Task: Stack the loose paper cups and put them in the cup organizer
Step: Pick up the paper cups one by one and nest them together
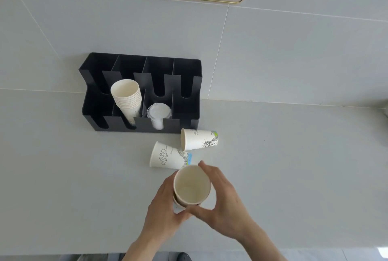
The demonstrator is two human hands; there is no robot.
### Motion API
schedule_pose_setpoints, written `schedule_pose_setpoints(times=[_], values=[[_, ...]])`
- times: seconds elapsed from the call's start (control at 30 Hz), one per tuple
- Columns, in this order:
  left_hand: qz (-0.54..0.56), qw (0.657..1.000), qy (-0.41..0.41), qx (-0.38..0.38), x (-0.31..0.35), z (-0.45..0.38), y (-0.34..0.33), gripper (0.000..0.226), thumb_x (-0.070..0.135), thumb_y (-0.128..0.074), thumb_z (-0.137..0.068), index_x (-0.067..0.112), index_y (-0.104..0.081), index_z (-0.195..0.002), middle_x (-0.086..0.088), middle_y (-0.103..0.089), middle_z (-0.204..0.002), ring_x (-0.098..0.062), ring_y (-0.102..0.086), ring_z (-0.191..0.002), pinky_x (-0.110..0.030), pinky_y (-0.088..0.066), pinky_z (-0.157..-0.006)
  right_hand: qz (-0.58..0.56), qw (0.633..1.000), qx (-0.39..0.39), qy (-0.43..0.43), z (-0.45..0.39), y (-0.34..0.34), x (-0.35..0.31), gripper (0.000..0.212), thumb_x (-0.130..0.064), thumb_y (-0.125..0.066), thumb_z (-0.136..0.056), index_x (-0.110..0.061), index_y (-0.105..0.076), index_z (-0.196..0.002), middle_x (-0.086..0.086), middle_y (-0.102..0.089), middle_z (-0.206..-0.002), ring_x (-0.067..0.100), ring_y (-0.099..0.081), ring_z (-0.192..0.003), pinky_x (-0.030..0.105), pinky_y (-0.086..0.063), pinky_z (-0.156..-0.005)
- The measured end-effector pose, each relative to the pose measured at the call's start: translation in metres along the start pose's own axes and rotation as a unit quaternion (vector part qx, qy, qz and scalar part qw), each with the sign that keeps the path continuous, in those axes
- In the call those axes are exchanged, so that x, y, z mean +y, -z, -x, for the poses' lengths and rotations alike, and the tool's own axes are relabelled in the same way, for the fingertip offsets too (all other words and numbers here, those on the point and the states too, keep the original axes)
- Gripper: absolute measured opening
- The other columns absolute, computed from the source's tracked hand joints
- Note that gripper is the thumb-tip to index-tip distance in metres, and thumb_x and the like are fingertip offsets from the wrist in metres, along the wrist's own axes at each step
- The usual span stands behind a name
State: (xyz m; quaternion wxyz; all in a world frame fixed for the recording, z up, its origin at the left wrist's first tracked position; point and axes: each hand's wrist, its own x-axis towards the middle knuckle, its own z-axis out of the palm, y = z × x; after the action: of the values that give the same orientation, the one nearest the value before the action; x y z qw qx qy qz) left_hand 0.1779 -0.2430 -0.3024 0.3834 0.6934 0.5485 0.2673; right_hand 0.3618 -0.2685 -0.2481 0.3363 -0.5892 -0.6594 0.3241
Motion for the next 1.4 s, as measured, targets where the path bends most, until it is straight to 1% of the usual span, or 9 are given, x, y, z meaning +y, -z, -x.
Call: schedule_pose_setpoints(times=[0.1, 0.2, 0.43, 0.6, 0.9, 1.0, 1.1, 1.27, 1.4], values=[[0.005, 1.0, 0.009, -0.006, -0.002, 0.002, -0.003, 0.102, 0.033, -0.08, -0.062, 0.058, -0.023, -0.144, 0.036, -0.045, -0.142, 0.012, -0.048, -0.124, -0.027, -0.051, -0.097, 0.052, 0.998, -0.023, -0.009, 0.008, -0.013, 0.013, 0.099, -0.061, -0.076, -0.083, -0.021, -0.029, -0.161, -0.013, -0.046, -0.152, 0.003, -0.05, -0.134, 0.028, -0.047, -0.107], [-0.003, 1.0, 0.004, -0.013, -0.005, 0.003, -0.004, 0.113, 0.028, -0.083, -0.065, 0.058, -0.01, -0.146, 0.039, -0.044, -0.135, 0.02, -0.048, -0.111, -0.014, -0.048, -0.085, 0.058, 0.998, -0.014, -0.025, 0.011, -0.02, 0.018, 0.093, -0.059, -0.071, -0.085, -0.025, -0.029, -0.16, -0.017, -0.046, -0.152, 0.003, -0.051, -0.133, 0.026, -0.048, -0.105], [0.002, 1.0, -0.002, -0.023, -0.002, 0.004, -0.004, 0.104, 0.038, -0.089, -0.061, 0.059, -0.026, -0.141, 0.038, -0.046, -0.138, 0.013, -0.047, -0.122, -0.021, -0.046, -0.096, 0.026, 0.997, 0.009, -0.079, 0.011, -0.013, 0.023, 0.082, -0.062, -0.068, -0.086, -0.024, -0.043, -0.155, -0.017, -0.056, -0.144, -0.001, -0.055, -0.13, 0.03, -0.049, -0.107], [-0.014, 1.0, 0.012, 0.016, -0.008, 0.003, 0.007, 0.106, 0.036, -0.093, -0.059, 0.049, -0.03, -0.143, 0.032, -0.045, -0.143, 0.002, -0.048, -0.124, -0.026, -0.046, -0.094, 0.054, 0.988, 0.092, -0.115, -0.019, 0.0, 0.035, 0.059, -0.028, -0.072, -0.096, -0.013, -0.052, -0.149, -0.002, -0.065, -0.137, 0.015, -0.067, -0.118, 0.042, -0.055, -0.098], [-0.013, 0.999, 0.011, 0.026, -0.008, 0.009, 0.01, 0.103, 0.042, -0.091, -0.062, 0.051, -0.028, -0.143, 0.031, -0.042, -0.143, 0.001, -0.049, -0.123, -0.032, -0.051, -0.094, 0.224, 0.974, -0.022, -0.031, -0.086, -0.019, 0.037, 0.071, -0.019, -0.076, -0.091, -0.008, -0.042, -0.152, 0.008, -0.049, -0.153, 0.033, -0.045, -0.139, 0.045, -0.045, -0.108], [-0.001, 1.0, 0.008, 0.015, -0.003, 0.013, 0.0, 0.104, 0.042, -0.09, -0.063, 0.054, -0.025, -0.143, 0.034, -0.038, -0.146, 0.004, -0.045, -0.126, -0.029, -0.047, -0.092, 0.263, 0.957, -0.096, -0.075, -0.085, -0.024, 0.051, 0.079, -0.022, -0.069, -0.095, -0.01, -0.025, -0.16, 0.006, -0.036, -0.162, 0.031, -0.04, -0.144, 0.041, -0.038, -0.111], [0.009, 1.0, 0.007, 0.012, -0.003, 0.017, -0.005, 0.104, 0.043, -0.088, -0.063, 0.055, -0.023, -0.142, 0.037, -0.035, -0.146, 0.007, -0.043, -0.128, -0.025, -0.045, -0.09, 0.315, 0.936, -0.116, -0.105, -0.069, -0.029, 0.069, 0.087, -0.029, -0.071, -0.091, -0.011, -0.022, -0.16, 0.008, -0.044, -0.15, 0.031, -0.048, -0.134, 0.039, -0.042, -0.107], [0.003, 0.999, 0.024, 0.032, -0.012, 0.018, 0.008, 0.104, 0.045, -0.089, -0.063, 0.054, -0.022, -0.143, 0.035, -0.036, -0.145, 0.004, -0.044, -0.126, -0.033, -0.049, -0.095, 0.181, 0.973, -0.003, -0.144, -0.059, -0.028, 0.062, 0.083, -0.031, -0.085, -0.075, -0.014, -0.045, -0.146, 0.006, -0.054, -0.128, 0.031, -0.056, -0.115, 0.036, -0.048, -0.089], [0.002, 0.998, 0.049, 0.05, -0.022, 0.02, 0.025, 0.104, 0.041, -0.09, -0.065, 0.056, -0.022, -0.142, 0.035, -0.038, -0.144, 0.001, -0.046, -0.127, -0.037, -0.049, -0.1, 0.029, 0.985, 0.124, -0.118, -0.061, -0.009, 0.02, 0.08, -0.013, -0.09, -0.069, -0.017, -0.044, -0.135, -0.003, -0.055, -0.123, 0.021, -0.058, -0.105, 0.033, -0.048, -0.083]])
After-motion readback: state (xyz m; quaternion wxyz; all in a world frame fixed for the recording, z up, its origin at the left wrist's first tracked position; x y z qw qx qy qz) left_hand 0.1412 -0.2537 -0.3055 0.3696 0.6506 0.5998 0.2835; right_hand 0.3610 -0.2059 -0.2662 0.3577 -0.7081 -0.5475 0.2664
